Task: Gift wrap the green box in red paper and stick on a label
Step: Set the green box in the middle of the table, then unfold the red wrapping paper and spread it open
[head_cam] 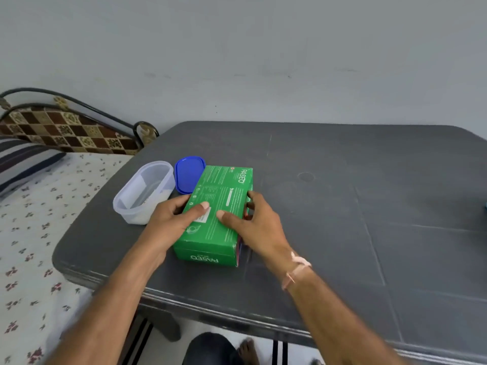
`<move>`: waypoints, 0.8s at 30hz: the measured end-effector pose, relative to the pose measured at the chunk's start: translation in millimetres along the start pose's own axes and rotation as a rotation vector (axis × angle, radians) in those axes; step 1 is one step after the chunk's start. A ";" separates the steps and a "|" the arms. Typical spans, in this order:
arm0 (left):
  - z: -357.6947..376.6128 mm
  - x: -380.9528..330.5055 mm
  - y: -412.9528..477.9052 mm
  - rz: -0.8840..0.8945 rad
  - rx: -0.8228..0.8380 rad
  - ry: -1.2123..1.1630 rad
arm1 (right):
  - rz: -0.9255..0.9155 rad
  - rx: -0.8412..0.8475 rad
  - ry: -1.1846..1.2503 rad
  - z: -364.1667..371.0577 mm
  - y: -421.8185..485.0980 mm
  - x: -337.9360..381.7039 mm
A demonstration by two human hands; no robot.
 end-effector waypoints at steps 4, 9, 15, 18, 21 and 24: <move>-6.3 -1.6 1.1 0.014 -0.132 0.192 | -0.003 0.001 -0.015 1.0 -0.5 13.2; 12.4 -37.8 -29.5 0.290 -0.493 0.636 | -0.088 0.035 -0.032 -39.0 -36.8 27.9; 135.0 -79.3 -53.2 0.421 -0.163 0.297 | -0.191 -0.302 -0.234 -170.9 -94.4 22.5; 220.2 -83.7 -53.4 0.269 0.165 0.255 | -0.260 -0.639 -0.576 -252.7 -118.5 17.5; 301.7 -80.3 -55.9 0.152 0.407 0.237 | -0.224 -0.978 -0.799 -330.4 -139.7 7.7; 376.1 -87.2 -57.5 0.155 0.480 0.247 | 0.013 -1.054 -0.744 -398.5 -152.6 -12.9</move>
Point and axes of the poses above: each hand's wrist, its own y-axis towards the middle knuckle, its own z-axis out of the palm, x = y × z, the point moved 2 cm from there along y, towards the middle knuckle, and after that the axes turned 5 degrees about y, right-handed, at the moved point
